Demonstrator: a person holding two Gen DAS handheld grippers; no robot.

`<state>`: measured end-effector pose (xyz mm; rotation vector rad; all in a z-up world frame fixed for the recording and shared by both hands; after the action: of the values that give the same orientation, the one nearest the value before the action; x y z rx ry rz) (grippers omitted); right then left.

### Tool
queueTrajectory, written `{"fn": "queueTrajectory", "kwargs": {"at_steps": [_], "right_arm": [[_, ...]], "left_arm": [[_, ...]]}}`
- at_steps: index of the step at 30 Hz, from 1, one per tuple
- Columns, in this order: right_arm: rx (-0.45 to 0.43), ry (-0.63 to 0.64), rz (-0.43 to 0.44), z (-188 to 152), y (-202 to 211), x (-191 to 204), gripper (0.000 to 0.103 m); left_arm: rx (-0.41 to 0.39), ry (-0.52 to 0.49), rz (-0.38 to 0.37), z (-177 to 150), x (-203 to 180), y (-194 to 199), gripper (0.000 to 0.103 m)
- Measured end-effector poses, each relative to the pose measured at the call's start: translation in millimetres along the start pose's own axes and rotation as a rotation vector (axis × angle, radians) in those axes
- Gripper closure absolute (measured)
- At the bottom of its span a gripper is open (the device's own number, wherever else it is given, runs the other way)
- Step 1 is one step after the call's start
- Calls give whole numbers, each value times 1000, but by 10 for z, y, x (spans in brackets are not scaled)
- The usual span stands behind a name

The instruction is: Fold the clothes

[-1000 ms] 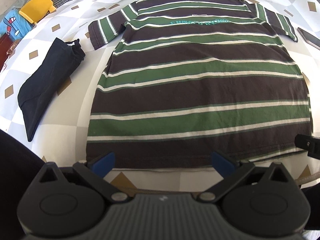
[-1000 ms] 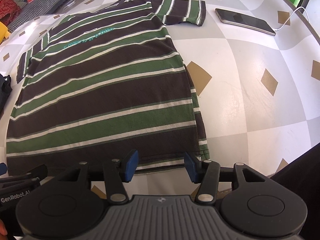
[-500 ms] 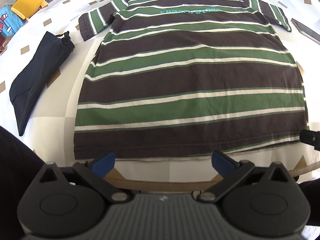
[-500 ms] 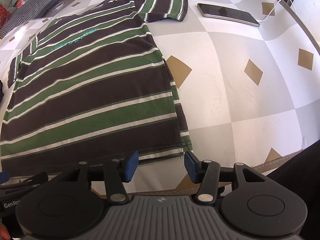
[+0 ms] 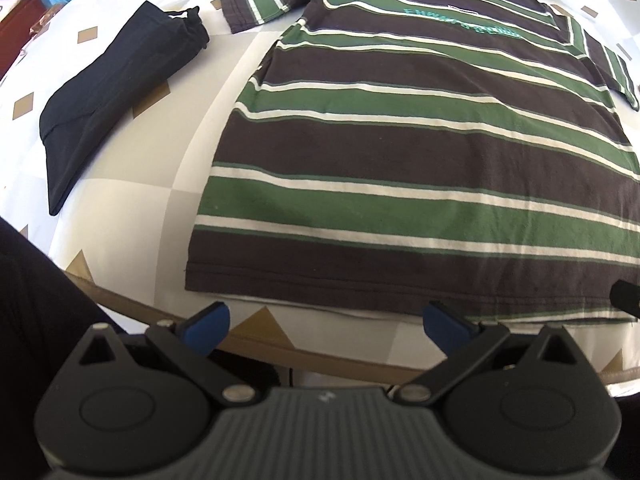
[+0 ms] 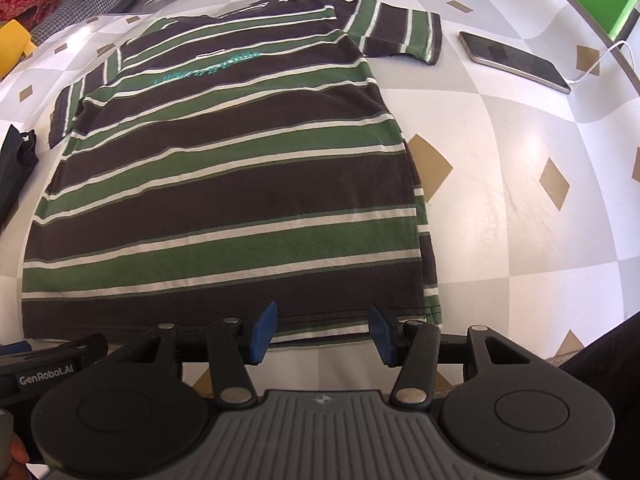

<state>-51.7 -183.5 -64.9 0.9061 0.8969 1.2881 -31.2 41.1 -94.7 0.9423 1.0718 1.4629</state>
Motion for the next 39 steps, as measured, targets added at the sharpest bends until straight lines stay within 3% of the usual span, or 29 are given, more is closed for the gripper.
{"fn": "queueTrajectory", "kwargs": {"at_steps": [5,11,18,24,32,39], "right_arm": [[2,45,5,94,-36,93,54],[-42,66,22,298,9,88,54],[-92,56,86,702,-11,-132,54],[-122,43,46,1126,-153,-447,54],[-141,-62,67,1684,-438,-842,54],[-133,-145,52,2041,-708,-1104,54]], "left_arm": [[8,28,-9,63,42,-21,0],[-41,25,-36,285,-33,77,0],[-145,-26,-53,776,-263,193,0],[-191,-77,-57,1173,-442,213,0],[-186,-127,-40,1594,-511,150,0],[-166,-85,-44,2003,-479,44,0]]}}
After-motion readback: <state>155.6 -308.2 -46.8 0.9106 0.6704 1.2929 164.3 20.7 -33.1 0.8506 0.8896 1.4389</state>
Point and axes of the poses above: each gripper's, at about its wrist camera, not at the fingertips, and y roughly against the way its jaws point, x to its left, z to its top, the point moved 4 cm from there along -y, roughly the way its jaws point, and after that the axes turned 8 degrees about y, right-handed, at the moved point
